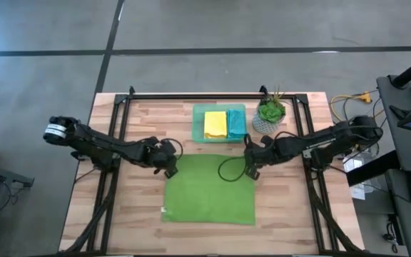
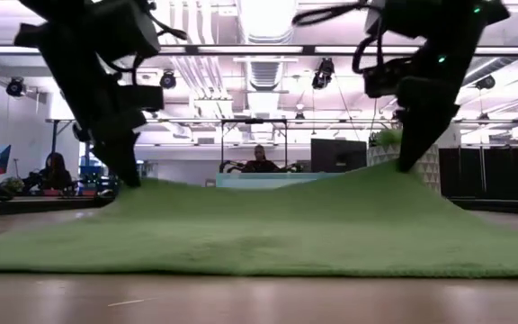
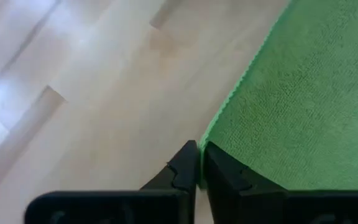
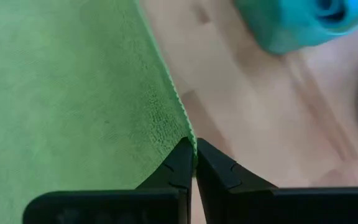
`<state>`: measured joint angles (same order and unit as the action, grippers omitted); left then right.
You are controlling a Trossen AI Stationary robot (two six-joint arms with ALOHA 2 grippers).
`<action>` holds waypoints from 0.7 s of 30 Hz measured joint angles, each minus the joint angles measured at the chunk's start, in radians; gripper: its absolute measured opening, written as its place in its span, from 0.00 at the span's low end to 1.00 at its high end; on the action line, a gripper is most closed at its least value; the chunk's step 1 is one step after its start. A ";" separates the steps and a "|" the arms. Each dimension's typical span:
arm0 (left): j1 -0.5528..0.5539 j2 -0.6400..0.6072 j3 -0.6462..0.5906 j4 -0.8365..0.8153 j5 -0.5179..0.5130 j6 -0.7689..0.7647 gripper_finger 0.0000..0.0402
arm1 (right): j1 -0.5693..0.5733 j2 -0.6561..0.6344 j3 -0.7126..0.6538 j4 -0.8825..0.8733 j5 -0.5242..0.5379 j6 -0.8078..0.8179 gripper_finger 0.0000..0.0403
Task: Fold microfiber towels
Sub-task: Fold the green microfiber cloth
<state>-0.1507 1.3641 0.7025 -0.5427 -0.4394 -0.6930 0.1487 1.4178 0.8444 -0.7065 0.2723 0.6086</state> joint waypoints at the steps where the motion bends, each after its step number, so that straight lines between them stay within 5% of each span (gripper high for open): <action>1: 0.014 0.004 0.000 0.004 -0.006 0.019 0.05 | -0.018 0.000 0.000 -0.001 -0.001 -0.010 0.03; 8: 0.104 -0.032 0.000 0.006 -0.122 0.172 0.27 | -0.130 -0.021 0.007 0.000 0.035 -0.053 0.15; 13: 0.190 -0.129 0.014 -0.005 -0.080 0.259 0.40 | -0.184 -0.075 0.043 0.001 0.087 -0.113 0.27; 17: 0.242 -0.228 0.037 -0.002 0.091 0.336 0.42 | -0.203 -0.148 0.051 0.002 0.080 -0.142 0.35; 21: 0.244 -0.333 0.026 0.023 0.417 0.394 0.40 | -0.158 -0.227 0.043 0.034 -0.063 -0.149 0.40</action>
<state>0.0933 1.0311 0.7285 -0.5194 -0.0220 -0.2992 -0.0096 1.1912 0.8878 -0.6724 0.2089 0.4591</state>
